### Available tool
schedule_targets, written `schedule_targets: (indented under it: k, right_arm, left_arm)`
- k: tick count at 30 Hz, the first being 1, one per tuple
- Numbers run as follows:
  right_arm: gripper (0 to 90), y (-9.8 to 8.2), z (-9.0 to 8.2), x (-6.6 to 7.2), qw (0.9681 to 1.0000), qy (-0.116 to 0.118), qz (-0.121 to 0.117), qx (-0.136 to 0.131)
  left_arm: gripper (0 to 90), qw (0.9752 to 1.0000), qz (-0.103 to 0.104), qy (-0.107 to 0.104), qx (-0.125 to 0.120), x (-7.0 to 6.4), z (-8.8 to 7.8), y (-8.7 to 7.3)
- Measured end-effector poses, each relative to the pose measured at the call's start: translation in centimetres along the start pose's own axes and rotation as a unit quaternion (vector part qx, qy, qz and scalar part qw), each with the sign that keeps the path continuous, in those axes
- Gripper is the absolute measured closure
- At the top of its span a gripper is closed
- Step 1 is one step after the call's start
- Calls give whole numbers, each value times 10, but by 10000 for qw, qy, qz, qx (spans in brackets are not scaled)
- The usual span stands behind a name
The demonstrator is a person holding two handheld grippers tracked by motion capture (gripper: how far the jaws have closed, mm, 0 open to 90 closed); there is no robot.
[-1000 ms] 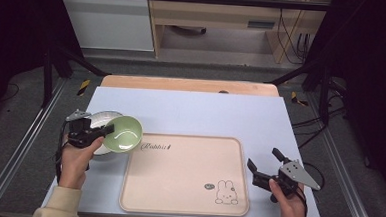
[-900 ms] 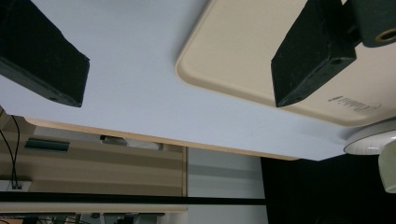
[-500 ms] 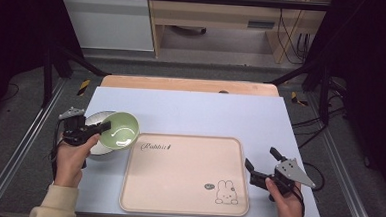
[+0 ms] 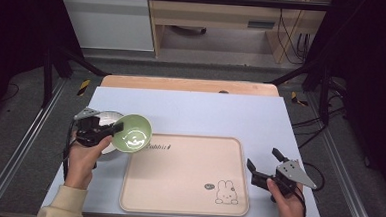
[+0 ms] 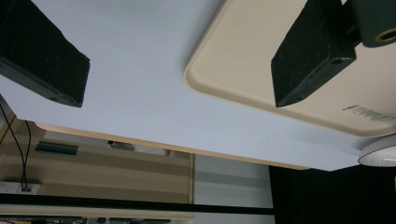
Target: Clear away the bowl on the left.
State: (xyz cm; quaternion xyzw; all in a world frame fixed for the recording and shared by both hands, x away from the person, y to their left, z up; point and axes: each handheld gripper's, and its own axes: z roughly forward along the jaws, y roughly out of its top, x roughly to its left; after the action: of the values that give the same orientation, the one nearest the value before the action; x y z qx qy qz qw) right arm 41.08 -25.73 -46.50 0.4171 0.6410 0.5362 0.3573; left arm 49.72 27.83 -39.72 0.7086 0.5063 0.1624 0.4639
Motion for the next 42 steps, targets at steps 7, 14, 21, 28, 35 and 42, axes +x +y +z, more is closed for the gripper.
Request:
schedule_targets:
  k: [7,14,21,28,35,42]
  right_arm:
    - [45,-1,-6,-3,10000,-68,10,-7]
    - [42,-1,-6,-3,10000,-32,16,-24]
    - [42,-1,-5,-2,10000,-7,-14,-4]
    - [42,-1,-5,-2,10000,0,-8,-6]
    - [41,-1,-5,-1,10000,12,-7,8]
    - [40,0,-6,-3,10000,1,-2,3]
  left_arm:
    - [826,9996,161,-206,111,-14,13,-1]
    - [827,9988,355,-235,237,-30,23,-4]
    - [826,9979,408,-356,342,-41,31,-9]
    - [825,9962,532,-508,462,-52,38,-13]
    - [825,9947,566,-657,555,-62,43,-17]
    - [825,9930,539,-829,640,-69,49,-21]
